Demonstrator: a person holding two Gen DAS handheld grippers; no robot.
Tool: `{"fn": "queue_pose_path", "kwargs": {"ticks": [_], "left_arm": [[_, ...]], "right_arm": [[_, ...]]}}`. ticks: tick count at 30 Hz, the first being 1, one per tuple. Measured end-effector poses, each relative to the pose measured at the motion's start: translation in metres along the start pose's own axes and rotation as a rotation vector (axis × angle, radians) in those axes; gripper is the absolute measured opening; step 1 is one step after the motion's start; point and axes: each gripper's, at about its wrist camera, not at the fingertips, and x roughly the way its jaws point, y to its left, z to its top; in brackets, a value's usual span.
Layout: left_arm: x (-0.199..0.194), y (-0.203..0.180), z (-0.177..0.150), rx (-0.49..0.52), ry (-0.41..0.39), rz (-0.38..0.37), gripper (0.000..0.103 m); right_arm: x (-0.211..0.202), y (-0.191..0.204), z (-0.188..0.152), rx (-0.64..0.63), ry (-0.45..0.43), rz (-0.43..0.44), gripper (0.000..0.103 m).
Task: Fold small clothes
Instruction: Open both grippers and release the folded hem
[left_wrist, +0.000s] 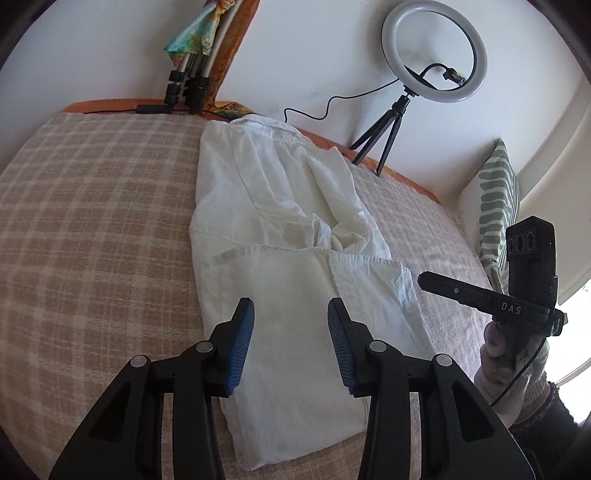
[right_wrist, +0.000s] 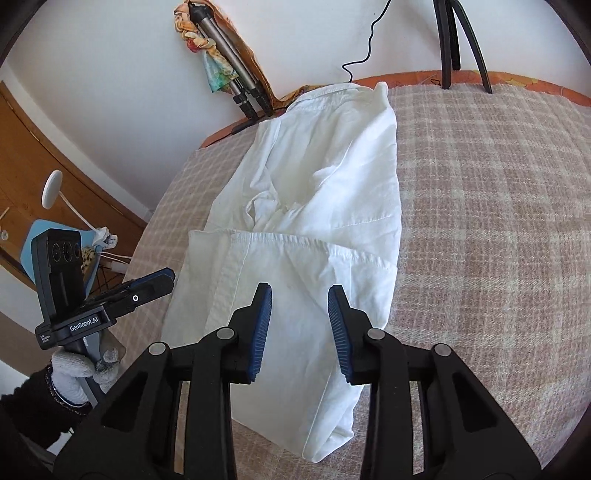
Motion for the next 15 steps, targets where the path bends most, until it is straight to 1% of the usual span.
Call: {"fn": "queue_pose_path", "kwargs": {"ticks": [2,4,7,8,12,13,15], "left_arm": [[0.001,-0.009,0.015,0.037,-0.015,-0.004,0.04],[0.01,-0.021,0.031,0.077,-0.016,-0.008,0.04],[0.036,-0.036,0.055,0.132,0.003,-0.012,0.04],[0.046,-0.039,0.063,0.135,0.013,-0.017,0.04],[0.093,-0.041,0.101,0.102,0.082,-0.082,0.04],[0.105,-0.039,0.11,0.082,0.1,-0.103,0.04],[0.132,-0.03,0.124,0.013,0.144,-0.144,0.04]], "right_arm": [[0.002,-0.012,0.014,0.019,-0.021,-0.015,0.034],[0.01,-0.027,0.026,0.062,-0.02,-0.005,0.034],[0.03,-0.048,0.042,0.111,-0.006,0.001,0.034],[0.036,-0.055,0.046,0.127,0.0,0.011,0.034],[0.059,-0.072,0.055,0.16,0.03,0.077,0.034],[0.064,-0.074,0.056,0.159,0.038,0.084,0.034],[0.074,-0.078,0.058,0.164,0.046,0.102,0.034]]}}
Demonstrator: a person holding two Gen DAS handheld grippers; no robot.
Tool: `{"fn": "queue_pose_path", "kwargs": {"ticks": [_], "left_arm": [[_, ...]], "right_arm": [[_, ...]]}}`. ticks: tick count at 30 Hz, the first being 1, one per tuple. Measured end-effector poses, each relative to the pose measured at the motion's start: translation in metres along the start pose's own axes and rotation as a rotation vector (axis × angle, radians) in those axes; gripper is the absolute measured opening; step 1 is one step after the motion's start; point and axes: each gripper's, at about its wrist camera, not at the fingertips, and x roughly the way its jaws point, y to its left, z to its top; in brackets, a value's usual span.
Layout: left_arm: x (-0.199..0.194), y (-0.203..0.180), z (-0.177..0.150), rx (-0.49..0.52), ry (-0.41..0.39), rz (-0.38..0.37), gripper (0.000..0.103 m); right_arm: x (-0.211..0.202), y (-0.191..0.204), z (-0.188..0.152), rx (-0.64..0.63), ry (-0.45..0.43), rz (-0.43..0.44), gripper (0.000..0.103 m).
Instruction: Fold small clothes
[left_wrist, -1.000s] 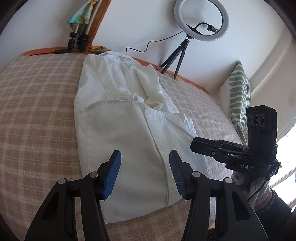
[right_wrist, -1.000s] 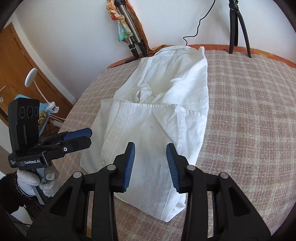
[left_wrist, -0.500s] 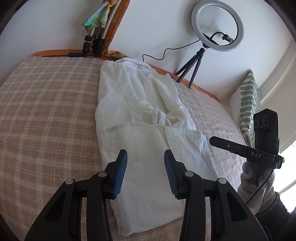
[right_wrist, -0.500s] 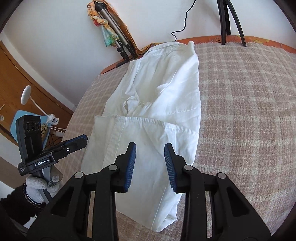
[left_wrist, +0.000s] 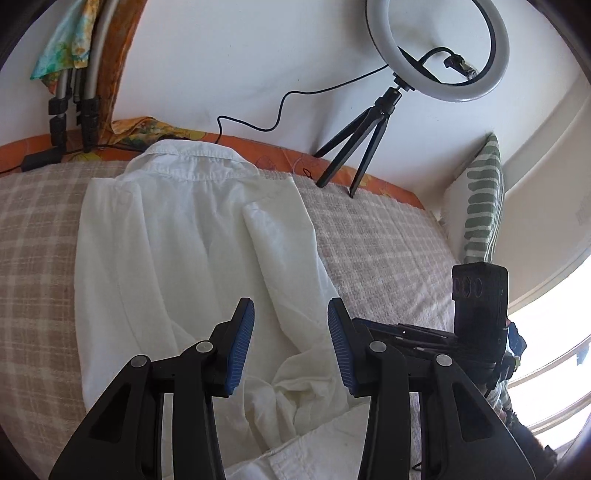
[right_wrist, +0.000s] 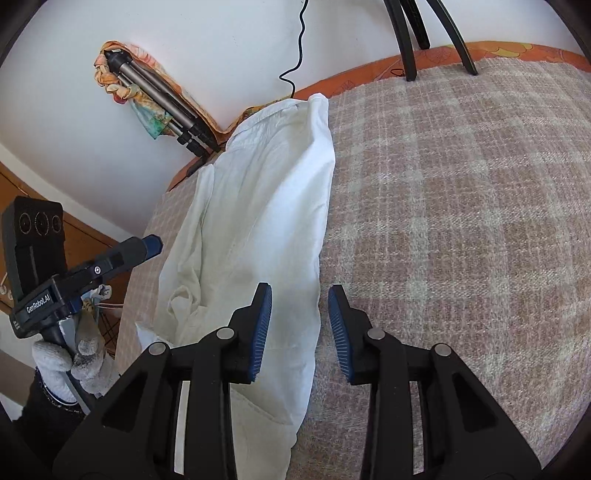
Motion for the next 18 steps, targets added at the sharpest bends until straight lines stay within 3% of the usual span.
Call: {"fn": "queue_pose_path", "kwargs": {"ticks": [6,9,12,13,14,15,18], "left_arm": [[0.053,0.037,0.026,-0.174,0.055,-0.091,0.04],[0.068,0.043,0.027,-0.198,0.071,-0.122,0.04],[0.074,0.041,0.029,-0.183,0.07,-0.13,0.036],[0.074,0.04,0.029,-0.179,0.064,-0.127,0.027],[0.075,0.039,0.031,-0.176,0.065,-0.132,0.01],[0.077,0.038,0.033,-0.173,0.063,-0.126,0.003],[0.076,0.03,0.035,-0.123,0.035,-0.1,0.003]], "right_arm": [[0.007,-0.02,0.009,0.068,-0.008,0.108,0.034],[0.01,-0.025,0.011,0.087,-0.009,0.145,0.033],[0.013,-0.024,0.012,0.079,0.011,0.147,0.022],[0.015,-0.023,0.012,0.074,0.019,0.151,0.014],[0.017,-0.021,0.012,0.065,0.02,0.151,0.011],[0.017,-0.019,0.012,0.056,0.017,0.148,0.01],[0.014,-0.016,0.012,0.045,-0.005,0.138,0.005]]}}
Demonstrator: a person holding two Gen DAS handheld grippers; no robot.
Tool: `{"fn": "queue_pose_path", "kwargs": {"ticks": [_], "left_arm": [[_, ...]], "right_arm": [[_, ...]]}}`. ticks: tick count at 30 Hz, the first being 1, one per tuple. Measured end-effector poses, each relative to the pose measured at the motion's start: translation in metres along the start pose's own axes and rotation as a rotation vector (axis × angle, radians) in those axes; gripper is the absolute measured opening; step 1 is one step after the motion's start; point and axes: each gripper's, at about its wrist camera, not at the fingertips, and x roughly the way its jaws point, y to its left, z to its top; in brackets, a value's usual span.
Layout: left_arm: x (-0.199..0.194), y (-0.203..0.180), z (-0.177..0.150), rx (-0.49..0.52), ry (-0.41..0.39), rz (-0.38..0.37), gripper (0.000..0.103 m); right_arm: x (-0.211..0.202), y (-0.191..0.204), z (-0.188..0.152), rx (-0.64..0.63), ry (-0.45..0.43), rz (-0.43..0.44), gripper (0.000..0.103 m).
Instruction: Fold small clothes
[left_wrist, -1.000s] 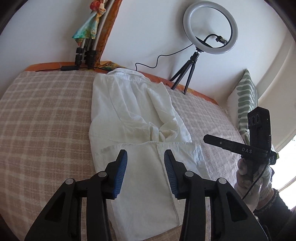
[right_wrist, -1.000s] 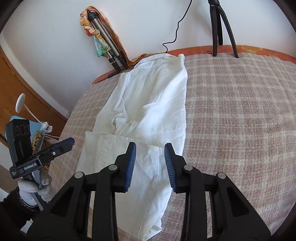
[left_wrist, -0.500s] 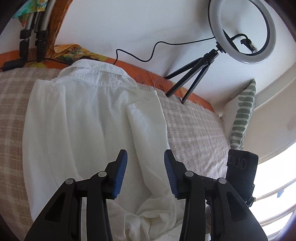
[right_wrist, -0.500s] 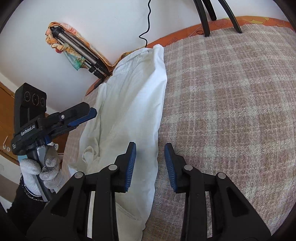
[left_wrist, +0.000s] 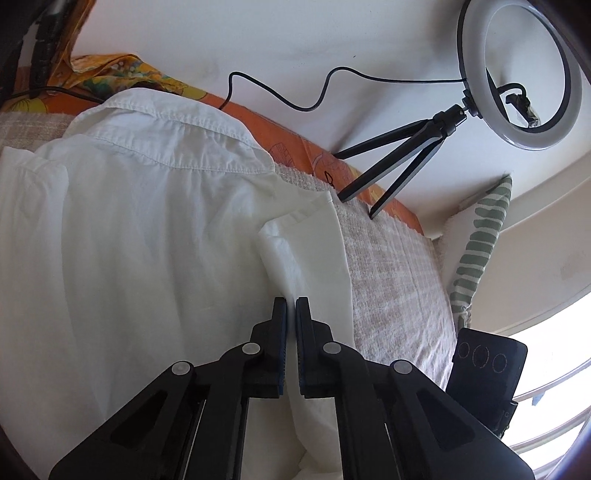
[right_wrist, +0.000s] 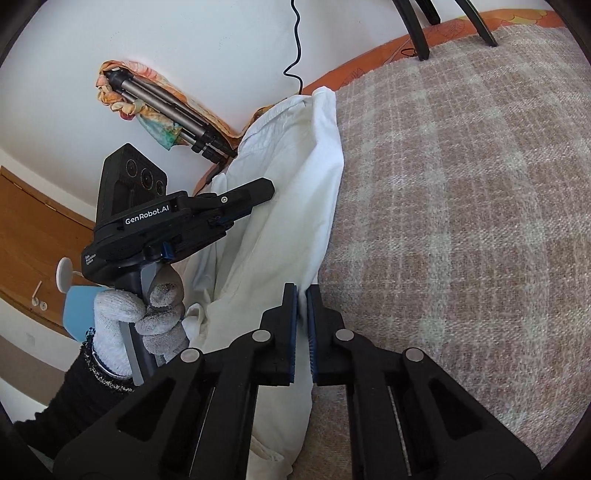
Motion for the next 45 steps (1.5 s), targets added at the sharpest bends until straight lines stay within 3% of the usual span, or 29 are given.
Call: {"fn": "queue_pose_path", "kwargs": {"ticks": [5,7,10,13,16,19,22,23,24,26,28,29,32,38,40,43,45], "left_arm": [[0.004,-0.019,-0.001,0.129,-0.055,0.158,0.001],[0.011,-0.019,-0.003,0.15,-0.038,0.17,0.001],[0.002,-0.014,-0.002,0.126,-0.069,0.123,0.001],[-0.003,-0.002,0.004,0.021,-0.033,0.039,0.014],[0.001,0.004,0.006,-0.033,-0.018,0.017,0.025],[0.008,0.008,0.006,-0.08,-0.01,-0.03,0.025],[0.01,0.004,0.002,-0.049,-0.006,-0.03,0.021],[0.011,0.003,0.001,-0.042,-0.003,-0.028,0.008],[0.011,0.002,0.001,-0.039,-0.006,-0.024,0.001],[0.01,0.0,0.001,-0.026,-0.019,-0.02,0.001],[0.007,-0.004,0.001,-0.005,-0.036,-0.006,0.001],[0.005,-0.007,0.001,0.012,-0.048,0.014,0.001],[0.005,-0.017,-0.001,0.102,-0.079,0.161,0.001],[0.015,-0.018,-0.006,0.151,-0.076,0.199,0.001],[0.013,-0.018,-0.006,0.155,-0.085,0.192,0.001],[0.012,-0.016,-0.007,0.148,-0.089,0.183,0.001],[0.01,-0.016,-0.008,0.145,-0.095,0.178,0.001]], "right_arm": [[-0.012,-0.009,-0.003,0.042,-0.063,-0.103,0.001],[-0.013,-0.009,-0.002,0.043,-0.069,-0.113,0.001],[-0.014,-0.011,0.0,0.054,-0.066,-0.084,0.001],[-0.018,-0.02,0.001,0.1,-0.082,-0.053,0.002],[-0.018,-0.022,0.002,0.11,-0.084,-0.046,0.002],[-0.018,-0.018,0.002,0.094,-0.072,-0.026,0.002],[-0.016,-0.022,0.003,0.119,-0.055,-0.007,0.016],[-0.016,-0.023,0.003,0.126,-0.052,0.0,0.017],[-0.016,-0.024,0.002,0.123,-0.054,0.008,0.017],[-0.016,-0.02,0.002,0.094,-0.047,0.036,0.016],[-0.014,-0.011,0.0,0.046,-0.046,0.012,0.005],[-0.012,-0.006,-0.001,0.02,-0.047,-0.014,0.004],[-0.01,-0.001,-0.003,-0.005,-0.053,-0.104,0.002],[-0.013,0.01,-0.003,-0.065,-0.051,-0.196,0.001],[-0.026,0.021,0.002,-0.114,-0.111,-0.256,0.001],[-0.032,0.032,0.023,-0.133,-0.129,-0.144,0.002],[-0.018,0.043,0.038,-0.184,-0.095,-0.133,0.002]]}}
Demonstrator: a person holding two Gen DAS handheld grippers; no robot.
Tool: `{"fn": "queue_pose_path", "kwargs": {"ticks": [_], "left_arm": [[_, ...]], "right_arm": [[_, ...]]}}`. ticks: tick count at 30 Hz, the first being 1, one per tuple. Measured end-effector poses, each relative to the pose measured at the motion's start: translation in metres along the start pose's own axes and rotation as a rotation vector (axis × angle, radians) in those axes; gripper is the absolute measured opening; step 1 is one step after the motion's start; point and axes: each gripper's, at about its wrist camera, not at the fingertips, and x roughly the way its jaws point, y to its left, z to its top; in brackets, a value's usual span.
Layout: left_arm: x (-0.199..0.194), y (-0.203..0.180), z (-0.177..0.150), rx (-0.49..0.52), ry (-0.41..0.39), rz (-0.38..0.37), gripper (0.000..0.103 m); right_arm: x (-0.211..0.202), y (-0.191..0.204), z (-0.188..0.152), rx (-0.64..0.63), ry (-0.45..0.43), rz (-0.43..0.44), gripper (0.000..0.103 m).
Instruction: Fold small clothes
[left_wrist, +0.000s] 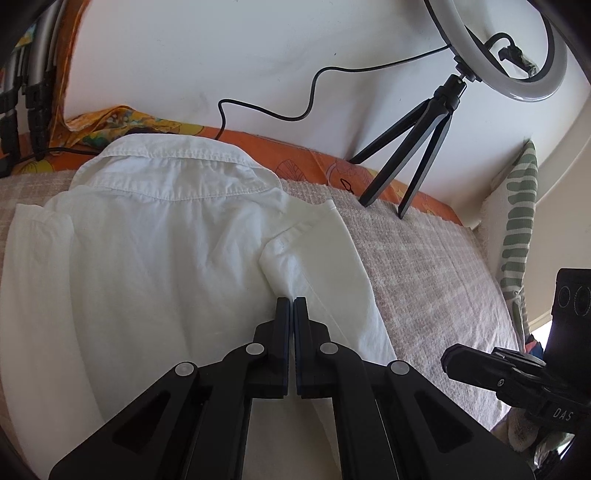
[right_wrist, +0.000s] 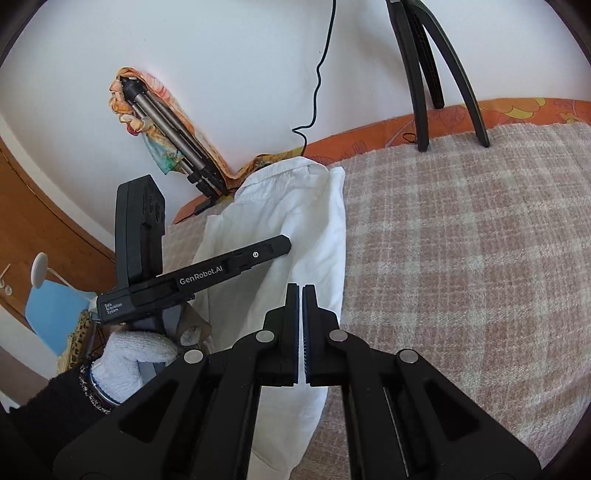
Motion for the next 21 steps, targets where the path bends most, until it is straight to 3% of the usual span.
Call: {"fn": "queue_pose_path", "kwargs": {"ticks": [5,11,16,21], "left_arm": [[-0.001,0.001,0.0,-0.004,-0.007,-0.002,0.001],[-0.002,0.002,-0.002,-0.006,-0.015,0.006,0.001],[-0.002,0.003,0.0,-0.013,-0.002,0.007,0.001],[-0.022,0.001,0.007,-0.025,-0.007,-0.018,0.006]], "right_arm": [[0.046,0.0,0.022,-0.054,0.087,-0.079,0.002],[0.069,-0.034,0.048,-0.029,0.08,-0.174,0.001],[0.065,-0.05,0.06,0.016,0.045,-0.201,0.001],[0.037,-0.038,0.055,0.007,0.018,-0.174,0.003]]}}
